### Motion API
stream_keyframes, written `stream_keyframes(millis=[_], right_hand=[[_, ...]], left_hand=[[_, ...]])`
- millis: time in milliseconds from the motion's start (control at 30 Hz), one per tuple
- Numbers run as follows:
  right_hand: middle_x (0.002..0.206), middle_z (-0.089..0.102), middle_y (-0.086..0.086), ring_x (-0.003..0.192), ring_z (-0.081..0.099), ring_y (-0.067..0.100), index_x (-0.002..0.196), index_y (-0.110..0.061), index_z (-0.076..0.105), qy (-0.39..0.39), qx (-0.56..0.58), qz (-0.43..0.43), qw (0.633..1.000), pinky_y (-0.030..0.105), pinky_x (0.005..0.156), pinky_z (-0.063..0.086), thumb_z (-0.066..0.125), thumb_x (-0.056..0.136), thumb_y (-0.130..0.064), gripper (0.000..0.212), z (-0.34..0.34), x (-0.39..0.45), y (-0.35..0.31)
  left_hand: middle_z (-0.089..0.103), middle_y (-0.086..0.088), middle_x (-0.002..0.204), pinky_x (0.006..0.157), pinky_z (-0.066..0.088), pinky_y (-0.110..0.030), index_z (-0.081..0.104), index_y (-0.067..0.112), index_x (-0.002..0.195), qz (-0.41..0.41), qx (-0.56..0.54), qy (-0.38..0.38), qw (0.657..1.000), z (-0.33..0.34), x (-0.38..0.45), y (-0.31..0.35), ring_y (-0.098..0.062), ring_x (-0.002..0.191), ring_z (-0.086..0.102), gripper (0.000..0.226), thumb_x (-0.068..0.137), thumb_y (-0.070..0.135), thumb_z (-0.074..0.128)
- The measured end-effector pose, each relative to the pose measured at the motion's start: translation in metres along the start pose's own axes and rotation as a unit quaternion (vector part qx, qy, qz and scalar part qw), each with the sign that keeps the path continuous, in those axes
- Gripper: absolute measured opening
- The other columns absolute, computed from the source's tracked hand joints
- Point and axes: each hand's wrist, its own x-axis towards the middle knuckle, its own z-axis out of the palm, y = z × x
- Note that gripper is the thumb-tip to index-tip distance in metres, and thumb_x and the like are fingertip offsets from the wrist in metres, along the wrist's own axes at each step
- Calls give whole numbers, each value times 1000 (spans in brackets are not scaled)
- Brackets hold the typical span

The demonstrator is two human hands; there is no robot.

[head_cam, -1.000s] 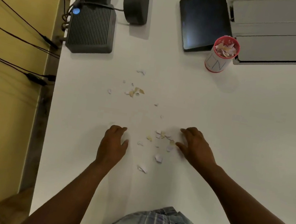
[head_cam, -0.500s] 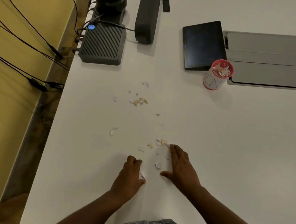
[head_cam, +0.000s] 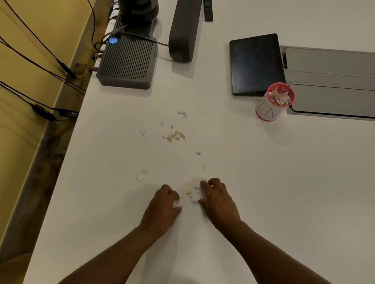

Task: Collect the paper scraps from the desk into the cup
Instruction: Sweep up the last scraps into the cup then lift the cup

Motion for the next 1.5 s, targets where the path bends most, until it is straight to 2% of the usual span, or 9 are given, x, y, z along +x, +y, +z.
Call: stream_keyframes(millis=[200, 367, 500, 667, 800, 900, 1100, 1267, 1500], right_hand=[[115, 47, 7, 101, 49, 25, 117, -14, 52, 15, 0, -39, 999, 34, 63, 49, 55, 90, -18, 27, 3, 9, -5], [133, 42, 5, 116, 43, 24, 135, -17, 41, 31, -1, -1, 1000, 32, 75, 50, 52, 94, -33, 46, 8, 11, -7], [141, 31, 4, 124, 32, 24, 144, -24, 29, -39, -25, -13, 999, 34, 81, 50, 52, 92, -45, 61, 10, 10, -18], [127, 44, 10, 109, 44, 27, 124, -12, 48, -50, -105, -126, 985, 39, 66, 51, 44, 96, -18, 29, 8, 2, -29], [113, 49, 10, 100, 47, 26, 110, -7, 53, -53, -115, -145, 981, 39, 63, 48, 38, 95, -8, 22, 6, -5, -28], [108, 52, 11, 96, 50, 27, 104, -6, 56, -52, -105, -143, 983, 37, 61, 46, 39, 94, -6, 20, 5, -10, -25], [103, 53, 10, 93, 50, 27, 99, -6, 57, -46, -94, -98, 990, 36, 63, 45, 40, 93, -3, 19, 6, -16, -19], [99, 54, 8, 90, 52, 24, 95, -9, 58, -32, -95, -67, 993, 31, 61, 37, 42, 96, -8, 16, 11, -13, -17], [85, 71, 4, 68, 63, 16, 80, -9, 73, 96, 155, 162, 970, 23, 62, 48, 60, 85, -11, 14, -24, 10, 3]], left_hand=[[45, -8, 122, 84, 48, -40, 46, 16, 127, -107, 114, 90, 984, -24, 26, -14, -28, 109, 47, 77, 65, 47, 79], [27, -10, 139, 92, 43, -46, 26, 24, 141, -220, 115, 83, 965, -39, 39, -34, -32, 122, 34, 107, 55, 62, 78], [37, -8, 128, 89, 46, -38, 46, 18, 133, -175, 61, 57, 981, -40, 41, -39, -27, 117, 38, 75, 71, 44, 77], [47, -9, 117, 87, 48, -30, 55, 12, 126, -43, 35, 37, 998, -29, 27, -25, -25, 107, 47, 41, 86, 12, 63], [46, 2, 113, 72, 35, -6, 52, 20, 125, -38, 17, 24, 999, -14, 18, -13, 5, 92, 41, 31, 94, 24, 50], [42, 12, 104, 61, 36, -5, 52, 25, 115, -26, 5, 23, 999, -5, 9, -8, 14, 81, 43, 21, 95, 32, 48], [58, 4, 94, 76, 47, -24, 59, 21, 92, 6, 7, 43, 999, 2, 3, -1, -5, 86, 55, 13, 95, 17, 47], [64, -3, 88, 72, 51, -30, 67, 7, 82, 24, -15, -8, 1000, -2, 11, 2, -14, 84, 55, 8, 82, 5, 59], [66, 3, 61, 57, 37, -5, 66, 7, 59, -12, -67, -31, 997, -15, 40, 13, 7, 61, 53, 16, 58, 15, 53]])
